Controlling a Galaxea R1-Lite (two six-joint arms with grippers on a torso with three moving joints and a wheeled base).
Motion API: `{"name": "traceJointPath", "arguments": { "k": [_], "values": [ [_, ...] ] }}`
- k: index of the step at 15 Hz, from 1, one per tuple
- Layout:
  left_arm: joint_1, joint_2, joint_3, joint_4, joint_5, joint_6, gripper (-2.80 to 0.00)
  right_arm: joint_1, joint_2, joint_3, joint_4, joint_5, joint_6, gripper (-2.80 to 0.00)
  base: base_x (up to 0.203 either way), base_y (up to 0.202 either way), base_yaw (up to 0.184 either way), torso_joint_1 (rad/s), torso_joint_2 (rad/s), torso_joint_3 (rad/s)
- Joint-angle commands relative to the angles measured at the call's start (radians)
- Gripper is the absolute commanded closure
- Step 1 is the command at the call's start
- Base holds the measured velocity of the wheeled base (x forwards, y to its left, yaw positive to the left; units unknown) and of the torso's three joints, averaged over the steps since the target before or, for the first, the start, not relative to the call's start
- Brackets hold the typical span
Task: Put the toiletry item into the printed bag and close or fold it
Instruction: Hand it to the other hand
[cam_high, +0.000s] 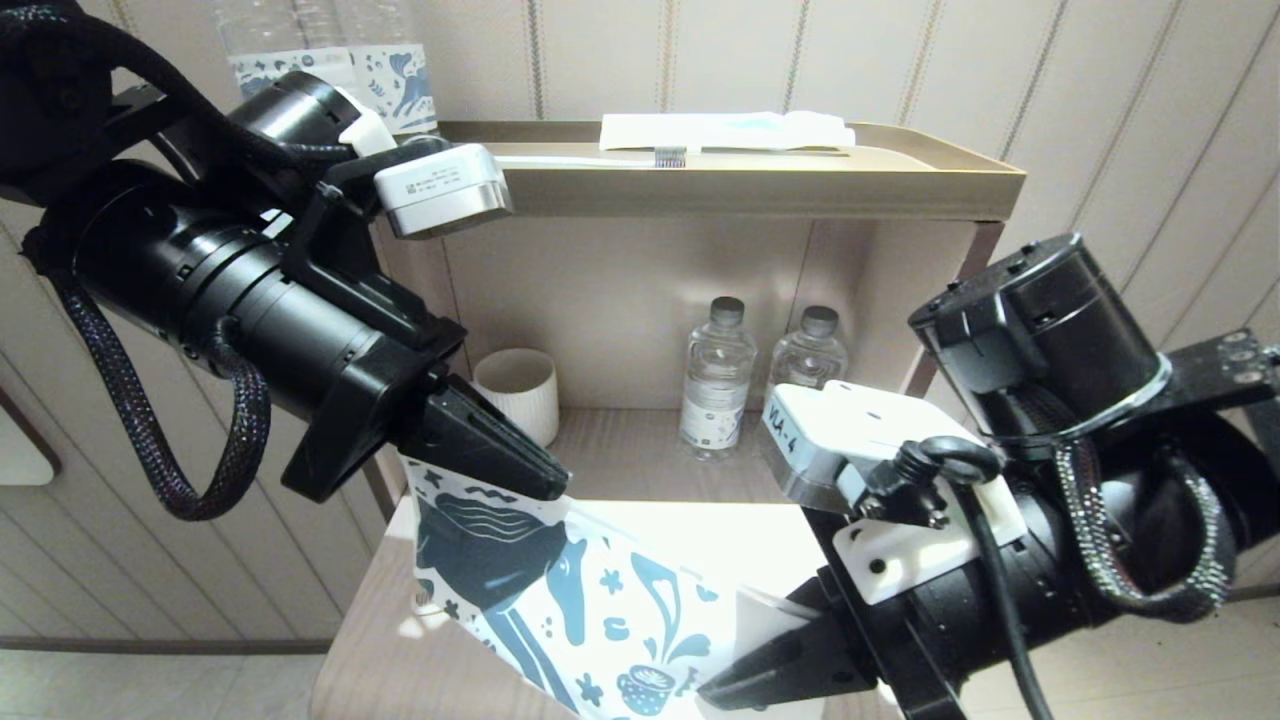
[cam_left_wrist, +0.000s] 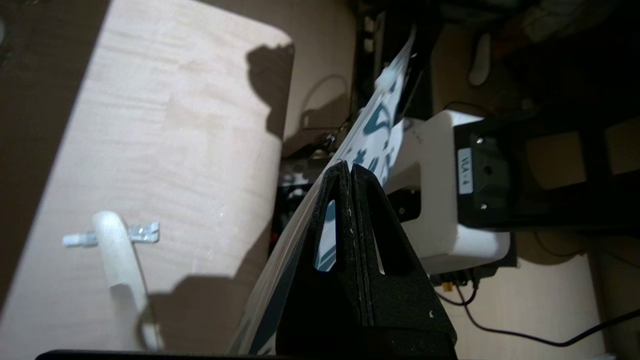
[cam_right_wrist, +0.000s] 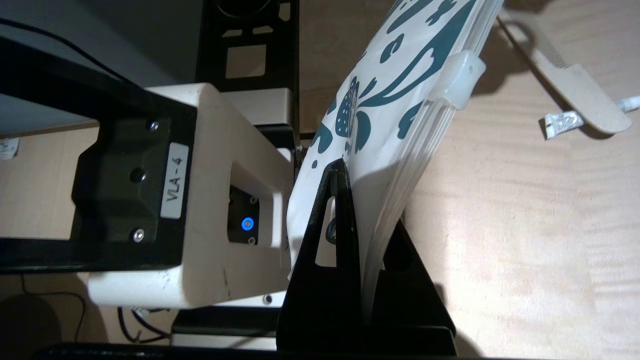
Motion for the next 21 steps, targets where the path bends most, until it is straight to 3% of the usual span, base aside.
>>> {"name": "traceJointPath", "arguments": {
  "k": [1,3,10,11,13,21],
  "values": [
    [0.001,0.013,0.008,-0.011,-0.065,-0.005,0.00,0.008,0.027,0.023,-0.091,0.008,0.005,0.00,0.000,0.000,0.000,0.000,0.00,0.000],
    [0.001,0.022,-0.001,-0.026,-0.088,-0.012,0.00,0.039,0.039,0.048,-0.192,0.021,0.091,0.00,0.000,0.000,0.000,0.000,0.00,0.000],
    [0.001,0.021,0.022,-0.028,-0.095,-0.011,0.00,0.050,0.032,0.068,-0.209,0.039,0.099,0.00,0.000,0.000,0.000,0.000,0.00,0.000],
    [0.000,0.021,0.017,-0.028,-0.095,-0.013,-2.80,0.050,0.030,0.065,-0.209,0.040,0.102,0.00,0.000,0.000,0.000,0.000,0.00,0.000],
    [0.001,0.032,0.005,-0.029,-0.098,-0.046,-2.80,0.057,0.032,0.062,-0.209,0.041,0.104,0.00,0.000,0.000,0.000,0.000,0.00,0.000],
    [0.012,0.045,0.027,-0.032,-0.114,-0.042,-2.80,0.068,0.026,0.066,-0.218,0.041,0.107,0.00,0.000,0.000,0.000,0.000,0.00,0.000]
  ]
}}
